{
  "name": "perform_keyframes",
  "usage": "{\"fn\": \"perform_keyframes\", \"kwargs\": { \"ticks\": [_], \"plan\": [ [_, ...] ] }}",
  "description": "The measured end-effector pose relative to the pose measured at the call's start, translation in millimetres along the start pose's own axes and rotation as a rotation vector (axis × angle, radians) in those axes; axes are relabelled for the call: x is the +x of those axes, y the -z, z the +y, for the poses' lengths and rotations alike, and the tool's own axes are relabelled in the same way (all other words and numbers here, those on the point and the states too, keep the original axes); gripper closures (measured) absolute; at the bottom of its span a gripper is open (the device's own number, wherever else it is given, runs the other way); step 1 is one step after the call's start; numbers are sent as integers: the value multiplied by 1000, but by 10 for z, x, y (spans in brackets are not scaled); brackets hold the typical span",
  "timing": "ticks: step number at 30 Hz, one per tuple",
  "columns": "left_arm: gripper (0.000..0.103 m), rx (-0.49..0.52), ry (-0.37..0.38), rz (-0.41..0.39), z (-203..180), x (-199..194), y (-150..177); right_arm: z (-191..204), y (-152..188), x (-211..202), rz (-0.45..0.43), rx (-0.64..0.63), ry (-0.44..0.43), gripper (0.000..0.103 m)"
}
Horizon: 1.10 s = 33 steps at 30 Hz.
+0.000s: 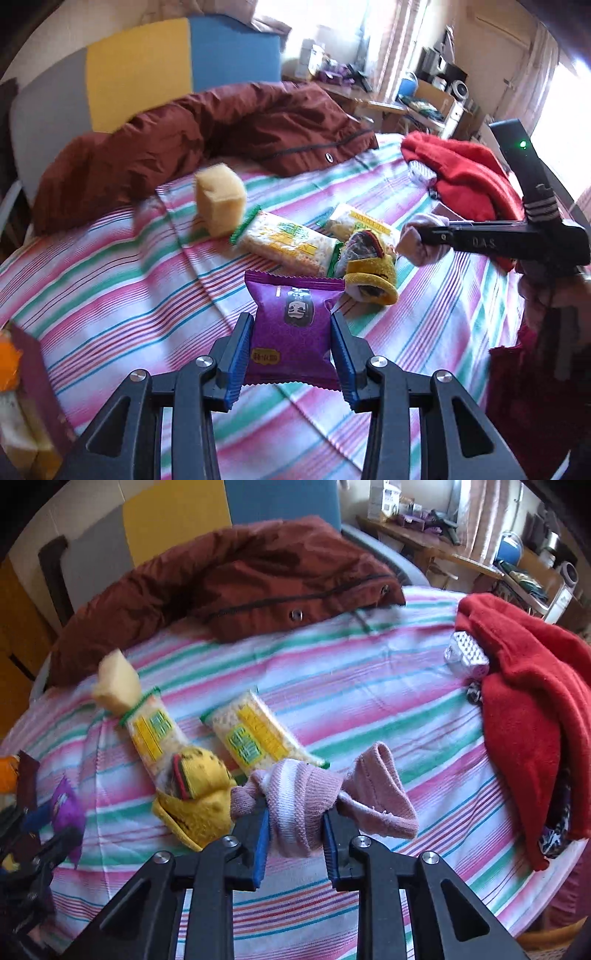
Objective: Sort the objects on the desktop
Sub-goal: 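Carry the purple packet with the left tool while the right tool carries the pink sock to the tray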
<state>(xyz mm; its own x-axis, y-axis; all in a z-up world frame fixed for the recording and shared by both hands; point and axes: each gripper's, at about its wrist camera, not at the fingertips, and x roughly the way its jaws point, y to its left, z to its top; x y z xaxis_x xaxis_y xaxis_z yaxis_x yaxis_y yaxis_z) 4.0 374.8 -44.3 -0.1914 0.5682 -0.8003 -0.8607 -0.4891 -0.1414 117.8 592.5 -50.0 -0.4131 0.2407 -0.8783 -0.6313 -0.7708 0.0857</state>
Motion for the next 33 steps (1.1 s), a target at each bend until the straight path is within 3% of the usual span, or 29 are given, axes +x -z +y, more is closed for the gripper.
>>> {"fn": "perform_keyframes", "kwargs": {
  "ticks": [10,22,26,33],
  "plan": [
    [61,-139,-128,-131,423,-927,407,199,6,-320,-145,-63,-95,78],
    [61,-286,-303,-180,1031,-1553,1094,494,119,-488,-138,-131,-129,78],
    [61,-335,-340,-191,1195,-1668,1280,849,161,-674,-157,-194,-174,78],
    [61,-399,-391,-203,1424,-1820,1533,1800,338,-908,-162,-359,-338,78]
  ]
}}
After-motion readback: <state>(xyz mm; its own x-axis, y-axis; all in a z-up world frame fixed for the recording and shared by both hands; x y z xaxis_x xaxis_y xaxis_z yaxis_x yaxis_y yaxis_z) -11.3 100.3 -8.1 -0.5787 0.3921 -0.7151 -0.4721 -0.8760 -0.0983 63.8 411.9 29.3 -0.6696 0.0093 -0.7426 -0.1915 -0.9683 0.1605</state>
